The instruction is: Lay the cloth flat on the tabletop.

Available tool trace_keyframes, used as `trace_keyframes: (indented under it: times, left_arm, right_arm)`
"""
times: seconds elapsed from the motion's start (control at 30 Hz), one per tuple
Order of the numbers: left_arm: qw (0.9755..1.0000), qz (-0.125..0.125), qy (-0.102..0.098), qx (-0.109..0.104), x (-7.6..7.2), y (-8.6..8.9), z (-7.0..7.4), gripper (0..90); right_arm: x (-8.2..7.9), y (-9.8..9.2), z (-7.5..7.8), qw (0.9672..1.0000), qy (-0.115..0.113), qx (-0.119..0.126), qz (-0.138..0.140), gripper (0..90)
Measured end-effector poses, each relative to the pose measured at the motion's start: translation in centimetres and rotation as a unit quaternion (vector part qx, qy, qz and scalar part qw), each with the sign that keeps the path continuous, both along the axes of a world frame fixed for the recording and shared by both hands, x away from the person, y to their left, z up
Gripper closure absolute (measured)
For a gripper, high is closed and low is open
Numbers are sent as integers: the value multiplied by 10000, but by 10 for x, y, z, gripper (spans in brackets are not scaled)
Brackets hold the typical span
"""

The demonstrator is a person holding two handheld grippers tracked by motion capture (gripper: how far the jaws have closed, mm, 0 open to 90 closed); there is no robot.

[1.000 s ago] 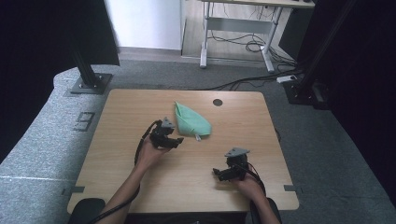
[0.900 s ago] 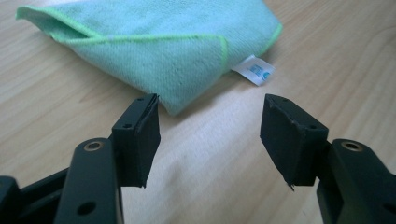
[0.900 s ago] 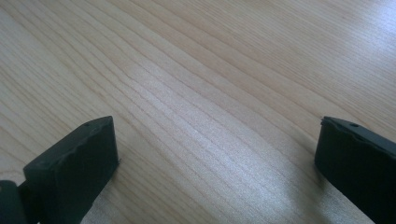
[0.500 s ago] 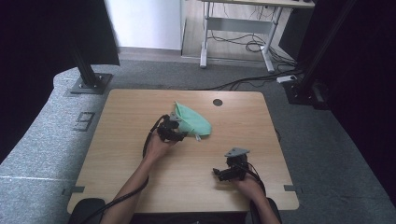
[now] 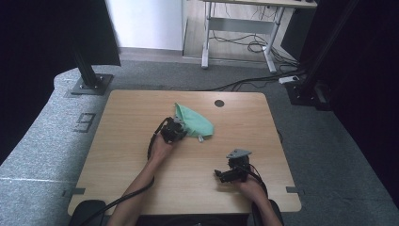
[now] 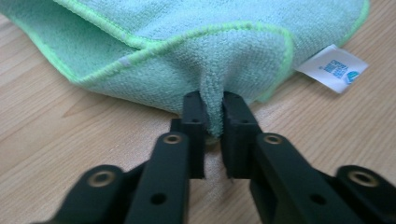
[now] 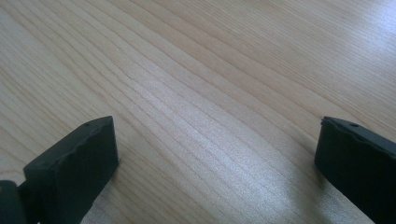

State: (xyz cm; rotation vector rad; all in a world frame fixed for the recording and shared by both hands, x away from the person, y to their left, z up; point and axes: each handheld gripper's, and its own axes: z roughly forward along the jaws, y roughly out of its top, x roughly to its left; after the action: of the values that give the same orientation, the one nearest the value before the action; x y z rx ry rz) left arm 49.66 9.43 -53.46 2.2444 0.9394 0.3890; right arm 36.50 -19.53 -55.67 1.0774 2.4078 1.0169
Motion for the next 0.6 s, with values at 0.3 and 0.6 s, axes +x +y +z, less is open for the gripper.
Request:
trace_keyframes:
  times: [0.3, 0.6]
  left_arm:
    - [9998, -202, 46, 14, -13, 3, 15, 837]
    - [9993, -334, 99, -142, -36, 17, 28, 836]
  right_arm:
    - [0, 0, 0, 10000, 1, 0, -1, 0]
    - [0, 0, 0, 10000, 1, -2, 0, 0]
